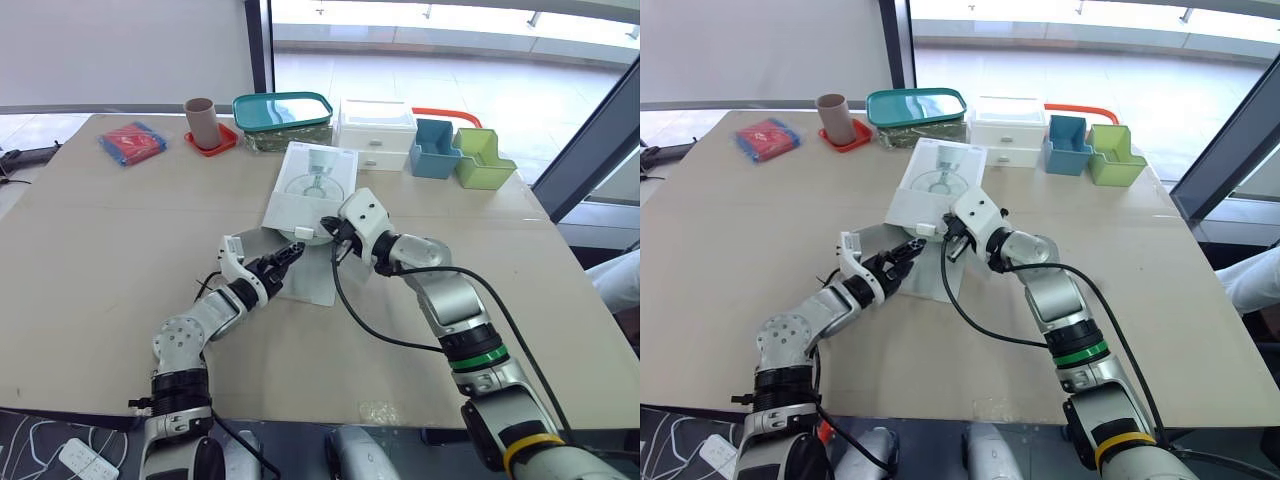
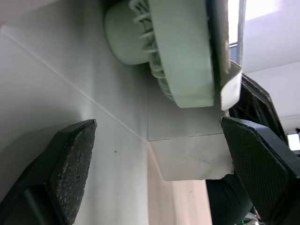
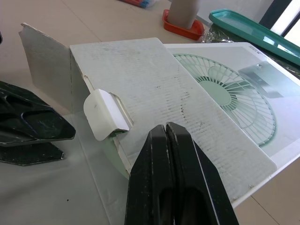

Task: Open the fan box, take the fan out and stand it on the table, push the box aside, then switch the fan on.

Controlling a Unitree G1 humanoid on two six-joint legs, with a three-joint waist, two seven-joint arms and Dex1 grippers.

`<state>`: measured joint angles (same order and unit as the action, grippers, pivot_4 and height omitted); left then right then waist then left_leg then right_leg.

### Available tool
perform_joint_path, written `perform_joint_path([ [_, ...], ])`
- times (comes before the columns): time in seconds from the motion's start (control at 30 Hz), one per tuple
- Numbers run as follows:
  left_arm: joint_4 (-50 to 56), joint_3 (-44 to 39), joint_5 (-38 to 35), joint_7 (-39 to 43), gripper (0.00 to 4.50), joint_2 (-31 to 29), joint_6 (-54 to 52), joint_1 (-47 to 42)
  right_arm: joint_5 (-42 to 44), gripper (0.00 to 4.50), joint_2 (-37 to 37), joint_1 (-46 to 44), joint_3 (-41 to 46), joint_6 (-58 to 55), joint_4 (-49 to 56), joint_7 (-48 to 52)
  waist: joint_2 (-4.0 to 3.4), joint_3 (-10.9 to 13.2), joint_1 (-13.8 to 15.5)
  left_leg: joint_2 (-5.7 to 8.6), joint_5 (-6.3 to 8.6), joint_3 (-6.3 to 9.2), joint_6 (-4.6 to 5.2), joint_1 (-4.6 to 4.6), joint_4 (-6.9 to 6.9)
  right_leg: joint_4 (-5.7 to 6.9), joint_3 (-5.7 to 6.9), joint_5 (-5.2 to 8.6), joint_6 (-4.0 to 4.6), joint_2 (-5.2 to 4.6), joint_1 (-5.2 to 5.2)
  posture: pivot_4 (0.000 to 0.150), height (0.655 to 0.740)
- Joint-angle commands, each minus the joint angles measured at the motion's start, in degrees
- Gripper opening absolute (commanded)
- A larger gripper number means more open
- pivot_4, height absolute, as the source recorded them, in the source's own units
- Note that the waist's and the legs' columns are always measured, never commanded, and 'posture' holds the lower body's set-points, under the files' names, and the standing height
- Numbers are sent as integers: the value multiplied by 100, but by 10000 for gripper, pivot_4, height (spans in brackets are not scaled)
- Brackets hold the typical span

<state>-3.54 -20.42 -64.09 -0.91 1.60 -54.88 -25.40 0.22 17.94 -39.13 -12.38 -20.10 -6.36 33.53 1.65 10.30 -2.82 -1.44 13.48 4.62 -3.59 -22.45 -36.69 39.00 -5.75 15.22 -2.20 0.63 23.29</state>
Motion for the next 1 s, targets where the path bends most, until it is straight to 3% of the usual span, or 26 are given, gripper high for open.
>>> perform_joint_path([
  [0.03,-17,-192,-162,-366,44862,85,67,-101,-14,0,16,-36,62,12,51,4,0,0,2,0,0,0,0,0,0,0,0,0,0,0,0,1500,7400],
  [0.47,-219,-177,-256,-725,44862,242,-65,-285,-23,0,-3,-57,60,30,13,-17,0,0,8,2,0,0,0,-1,0,-2,0,1,-1,-1,-1,1500,7400],
  [1.0,-281,-84,-259,-474,44862,227,-101,-444,-36,0,-21,-40,45,34,23,-36,0,0,11,4,-1,2,-1,-2,1,-4,0,2,-3,-2,-1,1500,7400],
])
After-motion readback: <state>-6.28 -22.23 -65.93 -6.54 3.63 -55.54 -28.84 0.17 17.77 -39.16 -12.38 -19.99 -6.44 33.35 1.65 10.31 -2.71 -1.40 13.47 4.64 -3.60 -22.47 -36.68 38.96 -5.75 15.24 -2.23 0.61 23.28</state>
